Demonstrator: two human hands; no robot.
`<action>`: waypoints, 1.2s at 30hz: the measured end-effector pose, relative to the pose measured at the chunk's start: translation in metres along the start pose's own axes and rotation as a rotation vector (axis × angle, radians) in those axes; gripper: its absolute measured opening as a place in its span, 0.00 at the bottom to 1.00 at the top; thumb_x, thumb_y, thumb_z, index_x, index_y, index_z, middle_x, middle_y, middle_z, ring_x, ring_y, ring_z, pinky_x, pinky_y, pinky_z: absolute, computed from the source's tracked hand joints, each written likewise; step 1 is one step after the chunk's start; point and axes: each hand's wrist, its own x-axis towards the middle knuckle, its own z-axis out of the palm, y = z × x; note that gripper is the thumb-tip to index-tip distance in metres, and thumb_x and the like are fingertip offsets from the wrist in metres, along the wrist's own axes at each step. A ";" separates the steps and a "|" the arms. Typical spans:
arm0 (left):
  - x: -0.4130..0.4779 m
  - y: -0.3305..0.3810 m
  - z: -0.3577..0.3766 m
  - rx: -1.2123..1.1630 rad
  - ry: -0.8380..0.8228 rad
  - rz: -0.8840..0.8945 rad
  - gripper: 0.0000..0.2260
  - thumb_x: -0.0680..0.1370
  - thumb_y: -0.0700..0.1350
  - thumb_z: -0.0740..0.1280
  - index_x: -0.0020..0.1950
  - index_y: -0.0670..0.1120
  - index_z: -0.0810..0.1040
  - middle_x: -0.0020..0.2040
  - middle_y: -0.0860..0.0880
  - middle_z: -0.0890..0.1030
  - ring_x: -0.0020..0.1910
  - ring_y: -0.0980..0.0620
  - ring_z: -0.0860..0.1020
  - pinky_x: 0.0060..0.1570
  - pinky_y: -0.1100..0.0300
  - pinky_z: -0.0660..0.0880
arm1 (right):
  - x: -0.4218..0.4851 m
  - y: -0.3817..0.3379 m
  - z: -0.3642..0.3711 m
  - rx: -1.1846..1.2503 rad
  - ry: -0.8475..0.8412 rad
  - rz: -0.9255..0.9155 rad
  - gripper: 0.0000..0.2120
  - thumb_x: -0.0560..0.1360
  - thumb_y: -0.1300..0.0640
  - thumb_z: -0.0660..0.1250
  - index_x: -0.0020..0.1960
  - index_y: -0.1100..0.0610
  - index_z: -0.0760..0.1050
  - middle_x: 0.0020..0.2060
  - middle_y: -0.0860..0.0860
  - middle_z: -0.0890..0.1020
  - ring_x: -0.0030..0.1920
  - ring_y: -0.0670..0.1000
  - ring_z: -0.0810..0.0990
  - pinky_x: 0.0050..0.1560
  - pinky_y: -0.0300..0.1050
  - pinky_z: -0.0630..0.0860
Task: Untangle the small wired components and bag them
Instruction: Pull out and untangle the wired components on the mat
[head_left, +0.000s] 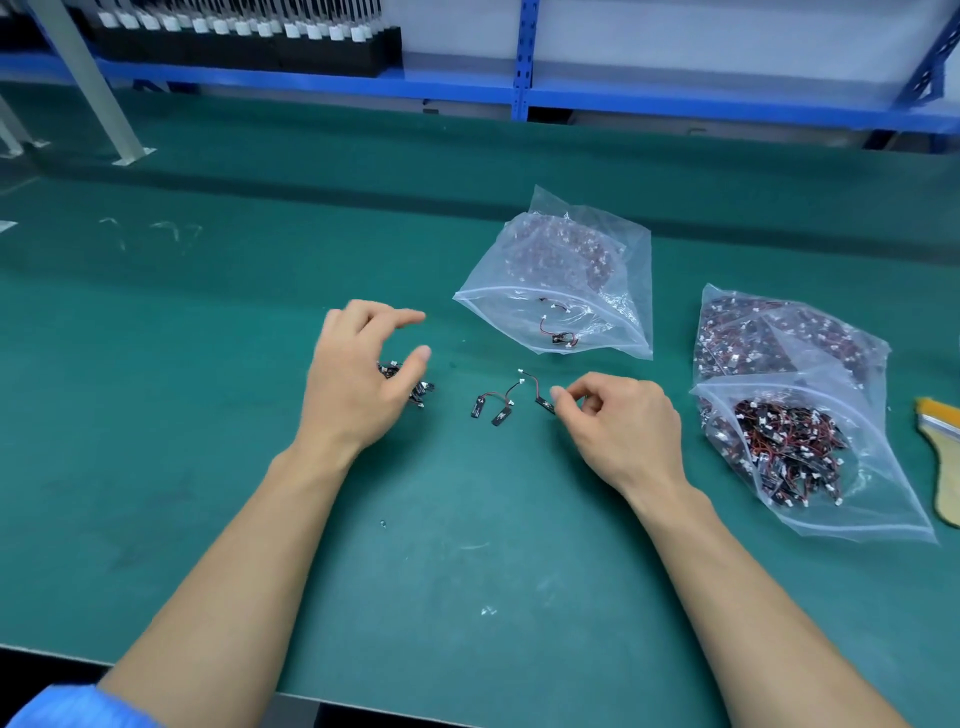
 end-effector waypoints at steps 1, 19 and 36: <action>0.000 -0.007 0.000 0.024 -0.075 -0.061 0.16 0.76 0.52 0.71 0.64 0.53 0.80 0.57 0.54 0.75 0.56 0.51 0.69 0.60 0.55 0.70 | 0.000 -0.001 0.000 0.011 0.001 0.001 0.11 0.74 0.43 0.69 0.35 0.46 0.79 0.25 0.42 0.75 0.34 0.51 0.76 0.33 0.43 0.67; -0.007 -0.011 0.004 0.009 -0.394 -0.005 0.07 0.74 0.46 0.75 0.41 0.52 0.78 0.37 0.55 0.77 0.37 0.58 0.74 0.39 0.60 0.69 | -0.009 -0.002 0.001 0.164 0.016 -0.102 0.11 0.75 0.49 0.72 0.35 0.49 0.79 0.22 0.44 0.72 0.28 0.47 0.71 0.33 0.44 0.69; -0.019 0.029 0.016 -0.727 -0.442 -0.241 0.08 0.76 0.42 0.75 0.38 0.52 0.81 0.32 0.55 0.79 0.30 0.58 0.72 0.32 0.67 0.70 | -0.029 -0.042 0.015 0.289 -0.209 -0.316 0.06 0.72 0.46 0.76 0.41 0.48 0.85 0.23 0.44 0.73 0.26 0.47 0.69 0.34 0.48 0.72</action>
